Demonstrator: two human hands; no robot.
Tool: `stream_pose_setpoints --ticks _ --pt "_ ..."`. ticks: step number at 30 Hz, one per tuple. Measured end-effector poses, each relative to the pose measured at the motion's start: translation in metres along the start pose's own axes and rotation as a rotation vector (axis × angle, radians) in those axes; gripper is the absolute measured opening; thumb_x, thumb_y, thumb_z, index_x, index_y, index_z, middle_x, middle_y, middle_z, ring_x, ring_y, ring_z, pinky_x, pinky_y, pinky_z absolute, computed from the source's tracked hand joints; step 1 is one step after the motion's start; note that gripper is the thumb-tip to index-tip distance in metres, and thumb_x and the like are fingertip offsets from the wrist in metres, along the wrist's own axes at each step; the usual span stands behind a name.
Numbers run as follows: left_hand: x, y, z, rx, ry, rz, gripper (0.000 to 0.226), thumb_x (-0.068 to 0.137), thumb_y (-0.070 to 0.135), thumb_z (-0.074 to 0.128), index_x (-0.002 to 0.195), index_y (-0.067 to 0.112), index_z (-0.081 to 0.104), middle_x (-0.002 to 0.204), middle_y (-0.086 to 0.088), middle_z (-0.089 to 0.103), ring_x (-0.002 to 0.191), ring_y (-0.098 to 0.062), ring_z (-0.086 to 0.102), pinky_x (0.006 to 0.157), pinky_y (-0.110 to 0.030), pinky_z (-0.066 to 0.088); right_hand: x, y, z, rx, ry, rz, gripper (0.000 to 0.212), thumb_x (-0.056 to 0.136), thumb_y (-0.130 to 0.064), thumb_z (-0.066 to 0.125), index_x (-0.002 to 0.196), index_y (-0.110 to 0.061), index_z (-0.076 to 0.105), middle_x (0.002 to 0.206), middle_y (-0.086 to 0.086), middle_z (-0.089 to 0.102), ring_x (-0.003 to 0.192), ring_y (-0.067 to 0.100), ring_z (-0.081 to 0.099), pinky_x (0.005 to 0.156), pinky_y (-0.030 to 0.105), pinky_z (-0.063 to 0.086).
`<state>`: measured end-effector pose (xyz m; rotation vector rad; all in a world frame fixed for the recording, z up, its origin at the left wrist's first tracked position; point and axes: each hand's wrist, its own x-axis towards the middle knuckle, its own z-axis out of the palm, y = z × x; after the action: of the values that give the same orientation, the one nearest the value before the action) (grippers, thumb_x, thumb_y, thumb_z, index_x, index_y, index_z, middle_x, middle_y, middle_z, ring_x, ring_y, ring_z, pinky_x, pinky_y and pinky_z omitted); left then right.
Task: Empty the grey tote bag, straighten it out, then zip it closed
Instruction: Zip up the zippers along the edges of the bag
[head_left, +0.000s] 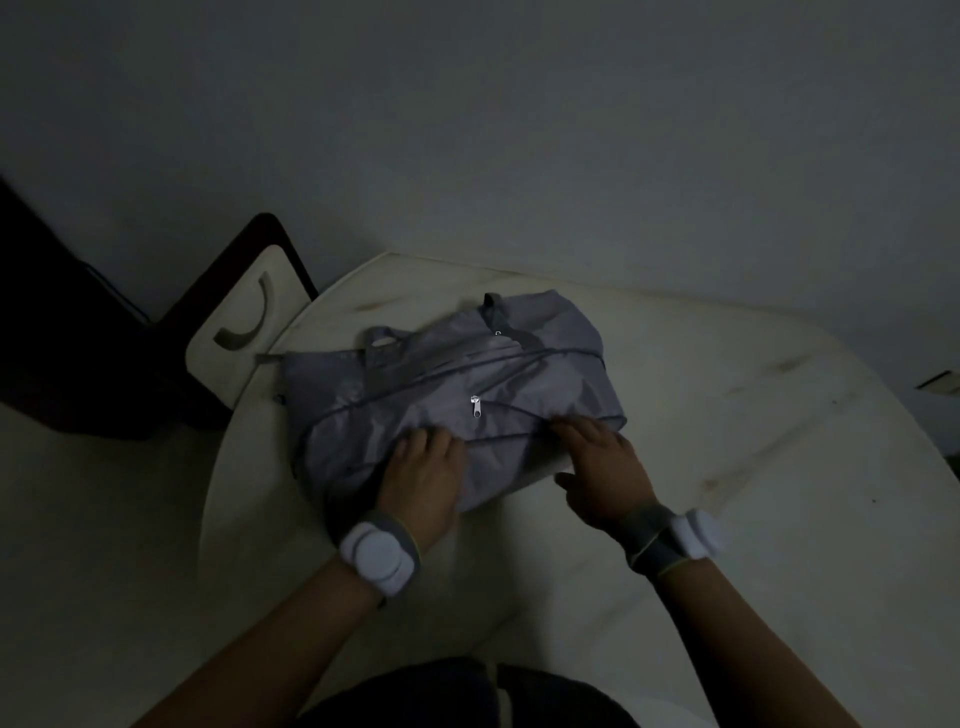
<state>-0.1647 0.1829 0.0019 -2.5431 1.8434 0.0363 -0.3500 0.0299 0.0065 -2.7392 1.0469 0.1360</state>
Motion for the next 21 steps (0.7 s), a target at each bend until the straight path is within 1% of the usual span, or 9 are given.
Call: stream_pose_setpoints --ticks 4,5,7,10,11,14,17,19,21 --pt "0.009 -0.012 0.006 0.013 0.085 -0.038 0.025 0.058 0.016 0.073 0.08 0.013 0.06 0.079 -0.011 0.058 0.073 -0.031 0.056 0.065 -0.035 0.049 0.008 0.011 0.005 -0.082 0.05 0.079 0.062 0.082 -0.023 0.063 0.14 -0.033 0.042 0.139 -0.005 0.049 0.127 0.027 0.045 0.105 0.041 0.034" --pt "0.009 -0.011 0.007 0.038 0.098 -0.032 0.012 0.065 0.017 0.063 0.076 0.013 0.06 0.076 -0.01 0.058 0.071 -0.031 0.056 0.065 -0.036 0.048 0.012 0.01 0.006 -0.1 0.078 0.084 0.057 0.082 -0.02 0.055 0.137 -0.033 0.047 0.133 -0.004 0.053 0.121 0.029 0.048 0.101 0.042 0.037" --pt "0.01 -0.012 0.011 0.051 0.082 -0.038 0.02 0.07 0.017 0.042 0.073 0.014 0.062 0.073 -0.008 0.058 0.07 -0.029 0.056 0.065 -0.034 0.047 0.02 0.007 0.007 -0.138 0.124 0.087 0.051 0.081 -0.021 0.041 0.129 -0.031 0.055 0.121 0.0 0.059 0.109 0.032 0.051 0.092 0.042 0.041" --pt "0.009 -0.018 0.0 0.004 0.099 -0.027 0.011 0.063 0.014 0.064 0.074 0.012 0.065 0.072 -0.009 0.061 0.069 -0.029 0.06 0.06 -0.031 0.051 0.028 0.006 -0.001 -0.16 0.195 0.05 0.033 0.082 -0.02 0.053 0.112 -0.027 0.066 0.099 0.002 0.063 0.091 0.031 0.057 0.079 0.037 0.043" --pt "0.007 -0.021 -0.009 -0.059 0.104 -0.023 0.017 0.059 0.011 0.07 0.076 0.01 0.066 0.073 -0.01 0.062 0.069 -0.03 0.061 0.058 -0.032 0.052 0.028 0.004 -0.008 -0.151 0.227 0.045 0.026 0.081 -0.018 0.058 0.104 -0.025 0.068 0.092 0.002 0.061 0.085 0.031 0.057 0.072 0.035 0.043" --pt "0.006 -0.033 -0.043 -0.196 0.256 -0.034 0.014 0.056 0.007 0.061 0.069 0.007 0.06 0.07 -0.015 0.06 0.066 -0.032 0.06 0.053 -0.032 0.048 0.02 -0.014 -0.035 -0.117 0.428 0.048 0.008 0.079 -0.011 0.063 0.083 -0.018 0.062 0.08 0.004 0.057 0.074 0.03 0.055 0.052 0.026 0.031" --pt "-0.001 -0.051 -0.072 -0.261 0.379 -0.063 0.004 0.061 0.01 0.054 0.063 0.008 0.051 0.067 -0.013 0.055 0.063 -0.03 0.053 0.05 -0.029 0.034 -0.002 -0.04 -0.057 -0.079 0.574 0.023 0.005 0.078 -0.018 0.061 0.077 -0.02 0.056 0.077 0.001 0.056 0.074 0.026 0.053 0.05 0.025 0.028" --pt "-0.009 -0.059 -0.077 -0.236 0.366 0.032 0.011 0.066 0.018 0.043 0.062 0.01 0.051 0.066 -0.009 0.054 0.062 -0.028 0.053 0.052 -0.026 0.027 -0.022 -0.049 -0.06 -0.07 0.472 0.07 0.009 0.078 -0.028 0.06 0.076 -0.021 0.055 0.08 0.001 0.058 0.08 0.027 0.056 0.052 0.025 0.032" --pt "-0.019 -0.055 -0.071 -0.175 0.207 0.159 0.013 0.069 0.022 0.044 0.067 0.014 0.054 0.072 -0.006 0.057 0.07 -0.028 0.055 0.055 -0.026 0.029 -0.036 -0.052 -0.048 -0.116 0.185 0.141 0.018 0.08 -0.037 0.057 0.08 -0.02 0.062 0.088 0.004 0.064 0.086 0.029 0.062 0.058 0.028 0.041"
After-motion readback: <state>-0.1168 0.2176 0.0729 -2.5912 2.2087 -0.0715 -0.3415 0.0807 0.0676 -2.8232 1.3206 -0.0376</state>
